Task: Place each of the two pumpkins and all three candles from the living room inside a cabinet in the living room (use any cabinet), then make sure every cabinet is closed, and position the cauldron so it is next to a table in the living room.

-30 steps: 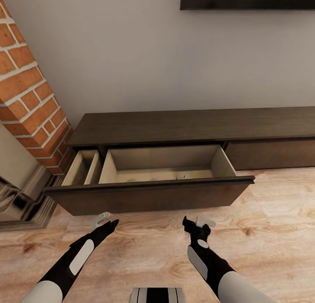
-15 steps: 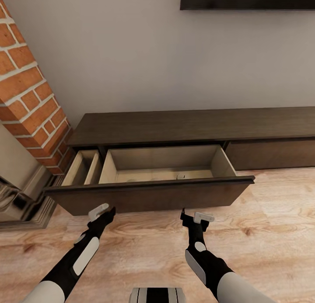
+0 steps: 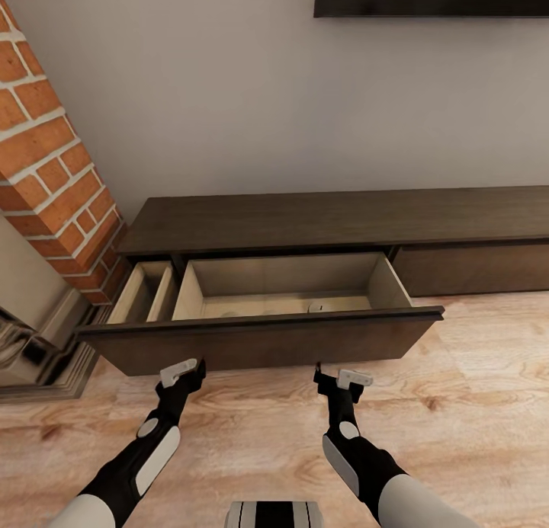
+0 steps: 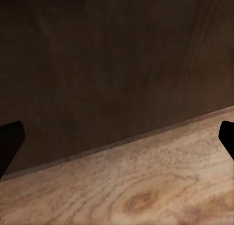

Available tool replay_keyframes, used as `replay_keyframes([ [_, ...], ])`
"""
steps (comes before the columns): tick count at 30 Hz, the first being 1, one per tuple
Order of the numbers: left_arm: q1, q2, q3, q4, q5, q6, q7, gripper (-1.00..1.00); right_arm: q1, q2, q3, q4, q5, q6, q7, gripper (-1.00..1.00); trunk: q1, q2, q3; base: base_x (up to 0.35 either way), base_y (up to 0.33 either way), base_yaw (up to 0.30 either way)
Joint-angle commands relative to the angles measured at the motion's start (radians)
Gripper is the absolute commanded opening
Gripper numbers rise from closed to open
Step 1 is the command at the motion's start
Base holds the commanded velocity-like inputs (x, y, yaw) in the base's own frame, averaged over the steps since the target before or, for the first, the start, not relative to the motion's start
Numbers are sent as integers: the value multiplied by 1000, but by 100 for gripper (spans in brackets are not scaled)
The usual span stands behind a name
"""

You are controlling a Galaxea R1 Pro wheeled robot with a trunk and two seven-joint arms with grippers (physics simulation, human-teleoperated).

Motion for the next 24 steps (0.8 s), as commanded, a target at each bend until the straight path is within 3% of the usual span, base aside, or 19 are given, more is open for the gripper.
replay_keyframes([
  [1,-1,2,-9,2,7,-17,8,100,-1,-1,13,1,-10,-12,-5,100,0,0,-1,0,0,0],
  [4,-1,1,-16,15,4,-40,5,100,-1,-1,49,7,-10,-37,-4,100,0,0,-1,0,0,0],
  [9,-1,1,-83,64,-48,-114,1,100,-1,-1,117,13,-10,-64,-5,100,0,0,-1,0,0,0],
  [13,-1,2,-100,76,-62,-176,-1,100,-1,-1,126,14,-10,-67,-5,100,0,0,-1,0,0,0],
  [24,-1,4,-111,79,-66,-189,-9,100,-1,-1,128,10,-10,-68,-5,100,0,0,-1,35,0,0],
])
